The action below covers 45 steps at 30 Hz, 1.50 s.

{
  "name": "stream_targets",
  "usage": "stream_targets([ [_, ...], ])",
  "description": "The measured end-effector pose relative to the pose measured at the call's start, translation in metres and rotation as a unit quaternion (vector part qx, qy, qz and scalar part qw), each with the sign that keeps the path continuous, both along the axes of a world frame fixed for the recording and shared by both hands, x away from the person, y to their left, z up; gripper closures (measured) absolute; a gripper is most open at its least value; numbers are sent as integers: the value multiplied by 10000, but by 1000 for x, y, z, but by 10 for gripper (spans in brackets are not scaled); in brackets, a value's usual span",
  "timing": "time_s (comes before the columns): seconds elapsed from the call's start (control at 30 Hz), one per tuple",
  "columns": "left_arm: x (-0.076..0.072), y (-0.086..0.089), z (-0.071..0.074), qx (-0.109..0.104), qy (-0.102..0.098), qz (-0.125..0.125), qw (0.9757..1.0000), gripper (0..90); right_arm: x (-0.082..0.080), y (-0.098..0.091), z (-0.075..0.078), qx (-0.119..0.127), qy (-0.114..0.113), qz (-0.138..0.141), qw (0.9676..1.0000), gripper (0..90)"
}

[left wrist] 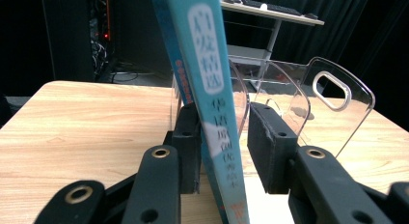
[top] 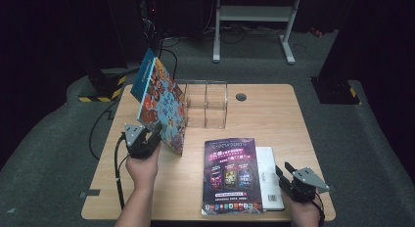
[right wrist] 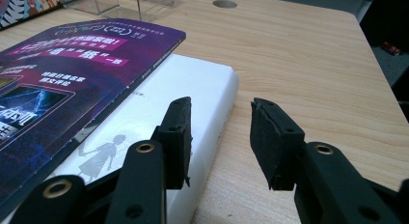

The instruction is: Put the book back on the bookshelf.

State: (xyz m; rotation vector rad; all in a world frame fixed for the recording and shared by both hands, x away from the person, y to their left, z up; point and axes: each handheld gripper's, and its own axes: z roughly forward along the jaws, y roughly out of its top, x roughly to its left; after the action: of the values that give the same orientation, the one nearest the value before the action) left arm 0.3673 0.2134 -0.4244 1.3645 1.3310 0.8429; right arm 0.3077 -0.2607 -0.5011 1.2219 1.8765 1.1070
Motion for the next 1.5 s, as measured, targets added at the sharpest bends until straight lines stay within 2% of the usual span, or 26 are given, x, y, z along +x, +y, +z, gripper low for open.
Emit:
stream_targets([
  [0.33,-7,1,-5,31,-19,-53,10000,633,0,1,0,-11,8,0,10000,595],
  [0.77,-18,4,-12,84,-56,-213,9997,500,0,2,-1,-35,9,-18,10000,593],
  [0.83,-19,5,-14,70,-43,-304,9995,495,0,2,-1,-27,21,-23,10000,592],
  [0.97,-25,4,-18,219,11,-480,9986,477,1,2,-1,-22,30,-14,10000,592],
  [1.2,-36,9,-28,373,272,-754,9961,437,0,4,-1,-19,86,17,10000,590],
  [1.37,-42,12,-40,325,504,-889,9942,395,0,5,0,-26,79,36,10000,582],
  [1.5,-46,9,-55,289,695,-1087,9912,370,-1,5,1,-6,100,105,9999,583],
])
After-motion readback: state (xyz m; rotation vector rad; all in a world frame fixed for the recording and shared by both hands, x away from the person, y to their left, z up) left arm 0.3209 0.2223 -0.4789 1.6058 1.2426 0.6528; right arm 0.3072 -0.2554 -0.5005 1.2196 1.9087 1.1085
